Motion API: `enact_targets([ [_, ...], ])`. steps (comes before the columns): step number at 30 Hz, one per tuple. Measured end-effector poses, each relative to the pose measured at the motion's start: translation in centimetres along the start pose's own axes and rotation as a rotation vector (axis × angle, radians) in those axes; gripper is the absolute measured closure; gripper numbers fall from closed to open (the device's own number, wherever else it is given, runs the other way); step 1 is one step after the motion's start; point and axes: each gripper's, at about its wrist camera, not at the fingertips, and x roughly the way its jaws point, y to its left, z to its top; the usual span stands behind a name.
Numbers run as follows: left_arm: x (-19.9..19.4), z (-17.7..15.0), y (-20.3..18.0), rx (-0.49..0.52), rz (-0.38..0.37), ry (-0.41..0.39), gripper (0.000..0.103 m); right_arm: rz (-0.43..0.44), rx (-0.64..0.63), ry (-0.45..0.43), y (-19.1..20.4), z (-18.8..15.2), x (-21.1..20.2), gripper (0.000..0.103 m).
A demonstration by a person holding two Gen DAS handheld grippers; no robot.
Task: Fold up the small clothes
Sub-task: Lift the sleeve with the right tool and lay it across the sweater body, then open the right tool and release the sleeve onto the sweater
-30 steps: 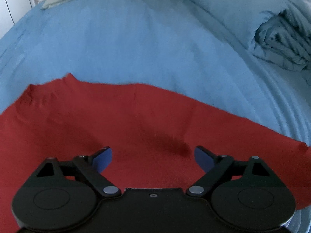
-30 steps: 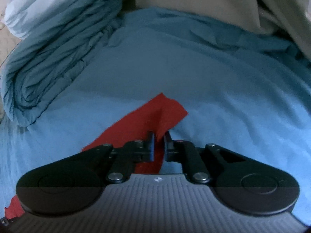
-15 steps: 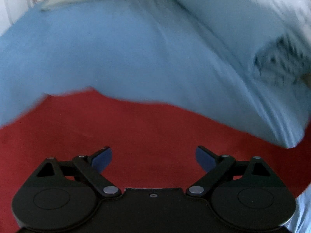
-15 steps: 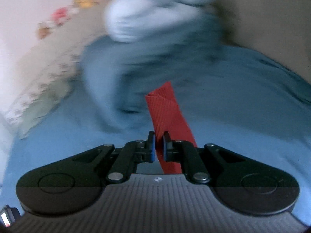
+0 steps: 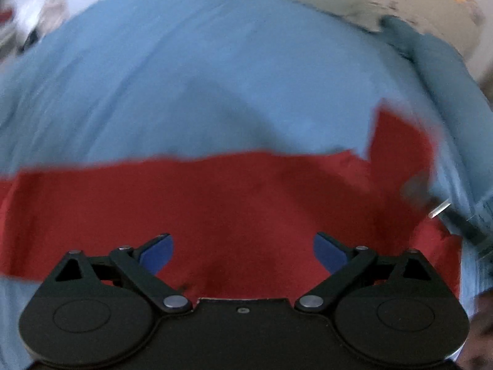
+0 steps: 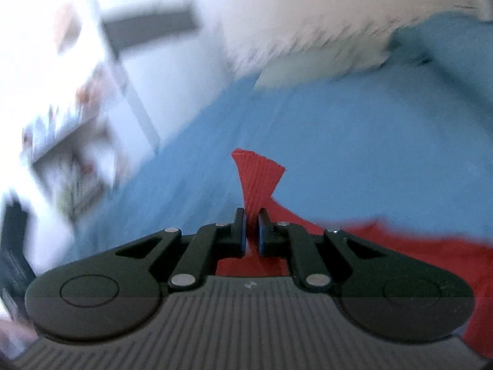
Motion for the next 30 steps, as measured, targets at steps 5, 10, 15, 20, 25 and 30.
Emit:
enact_targets([
  [5, 0.2, -1.4, 2.8, -0.019, -0.019, 0.032, 0.004, -0.012, -0.132, 0.176, 4.2, -8.0, 5.1, 0.080],
  [10, 0.6, -1.3, 2.4, -0.011, -0.094, 0.031, 0.004, -0.030, -0.267, 0.199, 6.0, -10.4, 5.9, 0.078],
  [15, 1.6, -1.2, 2.1, -0.004, -0.145, 0.035, 0.004, -0.010, -0.417, 0.253, 6.9, -11.5, 7.4, 0.023],
  [20, 3.3, -1.2, -1.0, 0.053, -0.175, 0.057, 0.014, -0.038, -0.463, 0.244, 6.1, -12.6, 2.6, 0.021],
  [25, 6.2, -1.4, -4.1, 0.083, -0.095, 0.073, 0.038, -0.121, -0.368, 0.268, 1.2, -12.9, -2.5, 0.020],
  [30, 6.7, -1.6, -5.5, 0.110, 0.023, 0.009, 0.097, -0.232, -0.244, 0.285, -4.6, -12.7, -5.4, 0.020],
])
